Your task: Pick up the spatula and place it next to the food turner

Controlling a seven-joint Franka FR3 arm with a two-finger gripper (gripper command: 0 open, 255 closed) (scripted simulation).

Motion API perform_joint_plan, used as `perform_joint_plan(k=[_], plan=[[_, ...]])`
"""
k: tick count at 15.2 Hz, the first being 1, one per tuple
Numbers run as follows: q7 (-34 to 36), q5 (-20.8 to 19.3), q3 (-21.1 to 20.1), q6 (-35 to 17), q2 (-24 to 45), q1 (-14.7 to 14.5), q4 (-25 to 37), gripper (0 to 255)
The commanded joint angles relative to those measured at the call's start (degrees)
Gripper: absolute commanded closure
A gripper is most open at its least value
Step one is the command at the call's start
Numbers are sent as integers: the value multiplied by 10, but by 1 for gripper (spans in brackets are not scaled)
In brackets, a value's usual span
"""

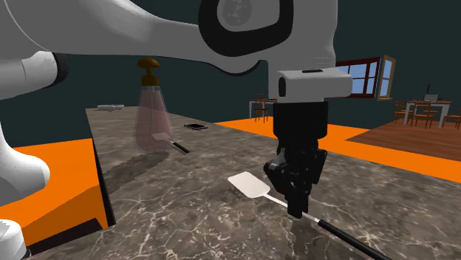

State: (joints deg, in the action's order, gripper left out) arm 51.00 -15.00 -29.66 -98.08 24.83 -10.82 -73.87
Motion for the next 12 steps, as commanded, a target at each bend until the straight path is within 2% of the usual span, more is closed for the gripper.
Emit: perform_joint_plan(k=[1,12], plan=[[0,0,0,0,0,0,0,255],[-6,-10,1,91,24,-24,116,255]])
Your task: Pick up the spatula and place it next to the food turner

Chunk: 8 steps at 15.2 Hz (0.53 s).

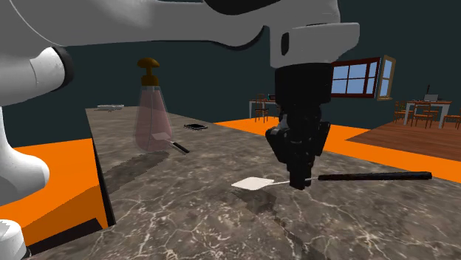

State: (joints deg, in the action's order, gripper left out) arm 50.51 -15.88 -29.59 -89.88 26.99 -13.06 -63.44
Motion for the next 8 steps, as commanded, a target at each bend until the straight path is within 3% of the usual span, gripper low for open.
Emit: perform_joint_plan(k=[1,6,8], plan=[[-2,-3,1,20,6,-6,26,255],[-7,-16,4,77,34,-29,112,255],[4,14,-9,34,-40,5,-4,255]])
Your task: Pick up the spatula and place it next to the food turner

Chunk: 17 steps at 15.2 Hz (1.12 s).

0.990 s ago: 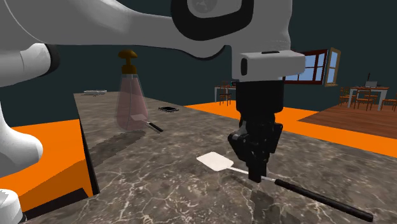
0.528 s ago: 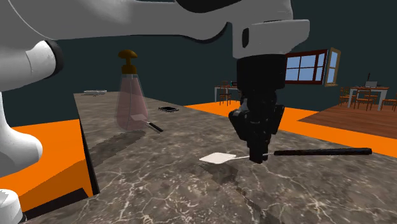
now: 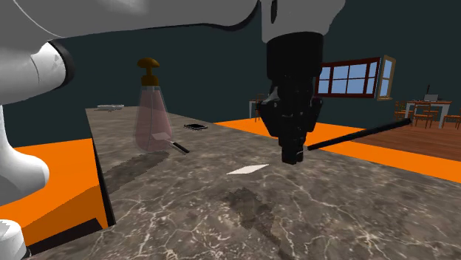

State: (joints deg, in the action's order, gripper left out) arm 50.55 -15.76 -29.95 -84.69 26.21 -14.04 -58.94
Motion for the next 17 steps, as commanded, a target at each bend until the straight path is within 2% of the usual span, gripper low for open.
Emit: perform_joint_plan(k=[1,4,8,12,17], plan=[[6,27,-11,-34,-64,28,-95,255],[8,69,-20,-70,-150,54,-208,255],[3,124,-24,-98,-254,70,-325,255],[-4,175,-19,-110,-350,68,-418,255],[-8,229,-10,-106,-460,47,-511,255]])
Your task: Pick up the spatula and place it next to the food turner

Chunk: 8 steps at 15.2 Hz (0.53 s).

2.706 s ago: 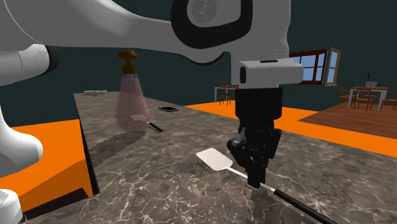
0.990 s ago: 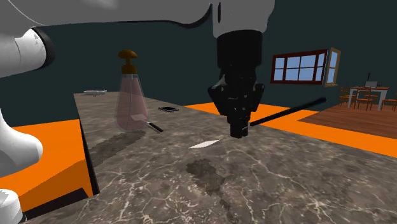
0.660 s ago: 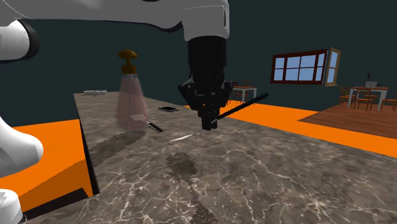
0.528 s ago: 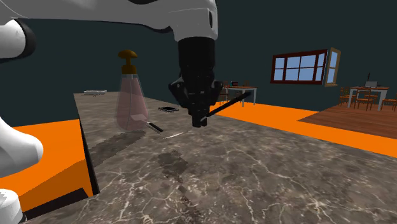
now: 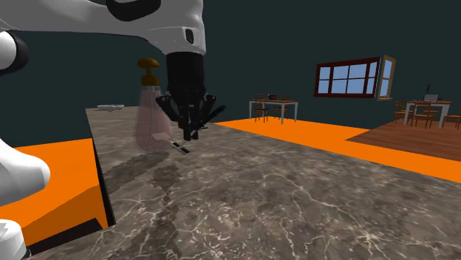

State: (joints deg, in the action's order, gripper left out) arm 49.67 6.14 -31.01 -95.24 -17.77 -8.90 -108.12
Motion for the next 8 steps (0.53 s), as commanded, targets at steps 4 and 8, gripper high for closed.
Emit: perform_joint_plan(k=[4,8], plan=[[6,46,8,15,-101,-30,-78,255],[19,77,11,38,-176,-60,-126,255]])
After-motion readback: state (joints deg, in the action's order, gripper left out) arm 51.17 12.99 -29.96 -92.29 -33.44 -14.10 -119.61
